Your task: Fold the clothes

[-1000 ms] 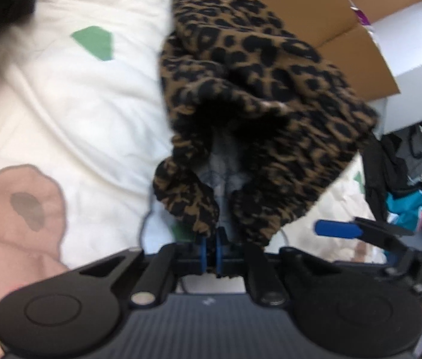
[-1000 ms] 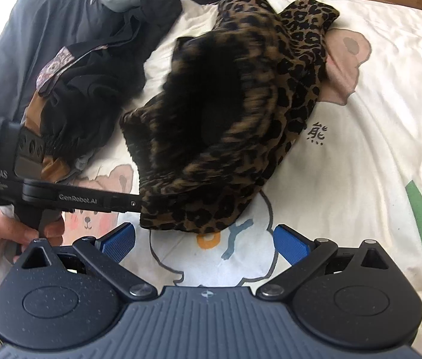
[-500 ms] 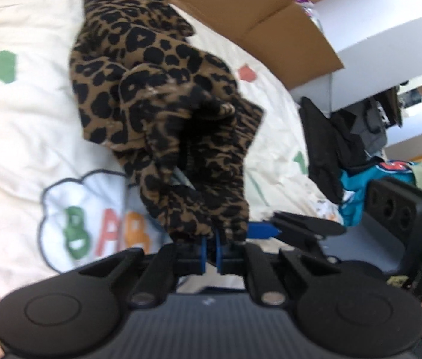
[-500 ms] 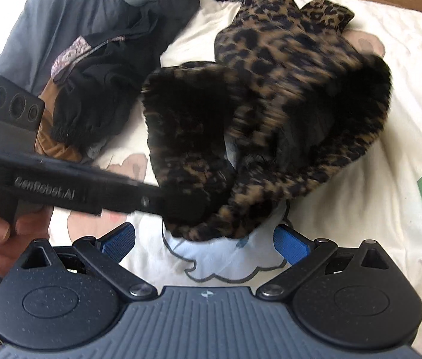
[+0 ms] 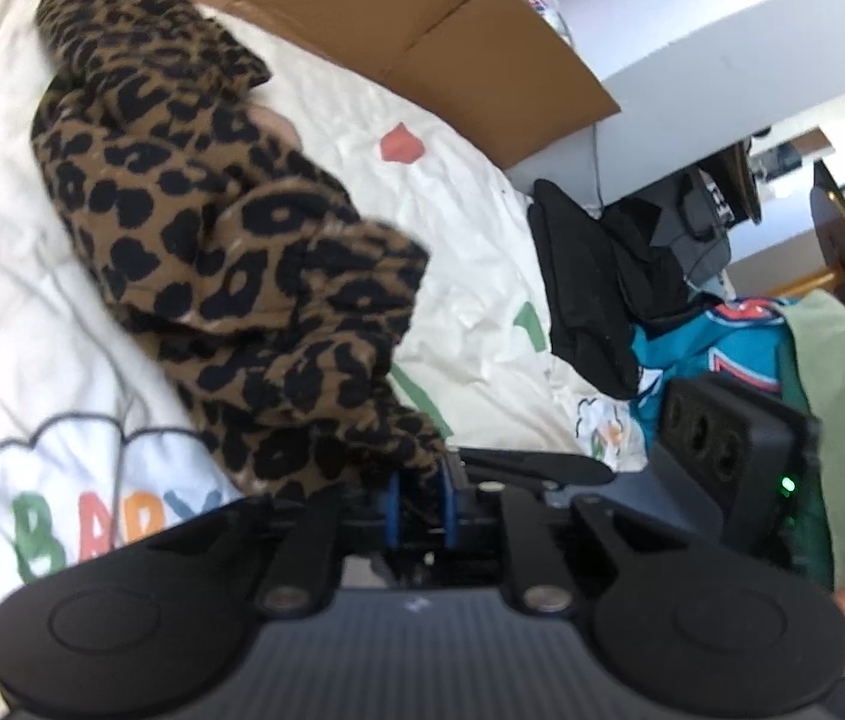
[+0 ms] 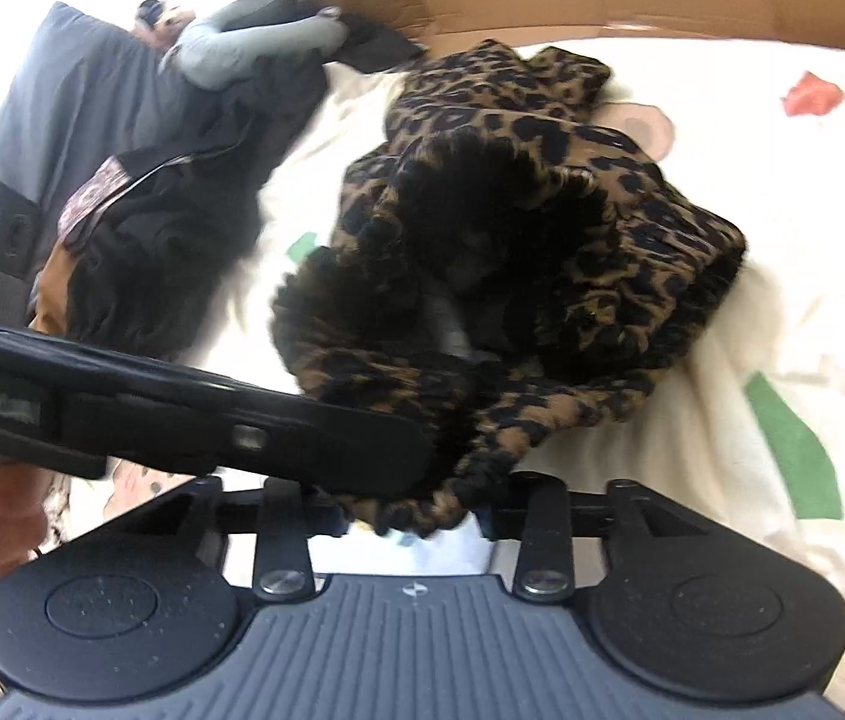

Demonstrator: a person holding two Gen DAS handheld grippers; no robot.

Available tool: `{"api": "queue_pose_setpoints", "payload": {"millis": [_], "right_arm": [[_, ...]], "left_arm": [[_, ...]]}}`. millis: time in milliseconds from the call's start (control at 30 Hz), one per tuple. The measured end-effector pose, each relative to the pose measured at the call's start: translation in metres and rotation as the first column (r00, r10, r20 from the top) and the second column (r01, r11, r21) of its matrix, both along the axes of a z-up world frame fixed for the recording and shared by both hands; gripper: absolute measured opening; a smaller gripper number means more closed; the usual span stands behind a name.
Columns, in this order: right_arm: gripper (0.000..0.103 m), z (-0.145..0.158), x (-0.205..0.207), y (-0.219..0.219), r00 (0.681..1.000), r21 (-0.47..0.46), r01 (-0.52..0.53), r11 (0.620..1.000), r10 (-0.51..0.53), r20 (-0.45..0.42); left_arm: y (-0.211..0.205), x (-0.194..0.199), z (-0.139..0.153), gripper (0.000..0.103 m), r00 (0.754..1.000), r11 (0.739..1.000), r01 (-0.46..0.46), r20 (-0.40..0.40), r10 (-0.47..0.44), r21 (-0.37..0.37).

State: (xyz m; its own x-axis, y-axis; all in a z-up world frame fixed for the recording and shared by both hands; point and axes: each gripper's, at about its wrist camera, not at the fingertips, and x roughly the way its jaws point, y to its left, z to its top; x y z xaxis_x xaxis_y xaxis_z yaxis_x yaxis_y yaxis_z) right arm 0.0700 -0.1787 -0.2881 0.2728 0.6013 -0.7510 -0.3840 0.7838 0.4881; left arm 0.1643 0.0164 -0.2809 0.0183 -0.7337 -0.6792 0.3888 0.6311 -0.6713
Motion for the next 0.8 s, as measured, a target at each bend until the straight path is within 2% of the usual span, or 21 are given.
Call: {"api": "queue_pose_setpoints", "payload": {"millis": [100, 233, 300, 333, 367, 433, 633, 667, 700, 767, 800], "right_arm": [[0.038, -0.004, 0.005, -0.009, 0.999, 0.001, 0.042, 0.999, -0.042, -0.02], [0.049, -0.009, 0.008, -0.015, 0.996, 0.023, 0.071, 0.997, -0.069, -0.051], [0.05, -0.01, 0.008, -0.013, 0.997, 0.029, 0.065, 0.997, -0.063, -0.052], [0.053, -0.009, 0.008, -0.012, 0.997, 0.033, 0.059, 0.998, -0.058, -0.053], [0.061, -0.009, 0.008, -0.011, 0.997, 0.038, 0.054, 0.998, -0.052, -0.054], [0.068, -0.008, 0.007, -0.009, 0.998, 0.046, 0.043, 0.998, -0.041, -0.048], [0.07, -0.007, 0.009, -0.001, 0.998, 0.046, 0.033, 0.998, -0.03, -0.052], [0.069, -0.007, 0.01, -0.001, 0.998, 0.048, 0.034, 0.998, -0.032, -0.053], [0.063, -0.008, 0.011, -0.002, 0.998, 0.053, 0.038, 0.998, -0.035, -0.057], [0.039, -0.011, 0.013, -0.004, 0.997, 0.06, 0.046, 0.997, -0.042, -0.067], [0.034, -0.013, 0.014, -0.007, 0.996, 0.059, 0.053, 0.997, -0.049, -0.072]], "left_arm": [[0.005, 0.003, 0.008, 0.017, 1.0, 1.0, -0.001, 0.006, 0.001, -0.005], [0.02, 0.008, 0.024, 0.017, 0.999, 0.999, -0.041, 0.032, 0.042, -0.027], [0.027, 0.011, 0.031, 0.017, 0.996, 0.997, -0.069, 0.053, 0.07, -0.026], [0.031, 0.014, 0.034, 0.017, 0.994, 0.996, -0.086, 0.064, 0.087, -0.023], [0.036, 0.017, 0.036, 0.017, 0.992, 0.994, -0.104, 0.071, 0.105, -0.021], [0.044, 0.023, 0.038, 0.017, 0.987, 0.99, -0.139, 0.085, 0.139, -0.012], [0.059, 0.047, 0.04, 0.017, 0.969, 0.975, -0.218, 0.13, 0.212, 0.034], [0.059, 0.05, 0.04, 0.017, 0.966, 0.973, -0.228, 0.139, 0.22, 0.042], [0.06, 0.054, 0.04, 0.017, 0.963, 0.97, -0.237, 0.148, 0.227, 0.051], [0.061, 0.061, 0.038, 0.017, 0.958, 0.966, -0.248, 0.167, 0.233, 0.069], [0.061, 0.064, 0.037, 0.017, 0.956, 0.965, -0.25, 0.177, 0.234, 0.078]]}}
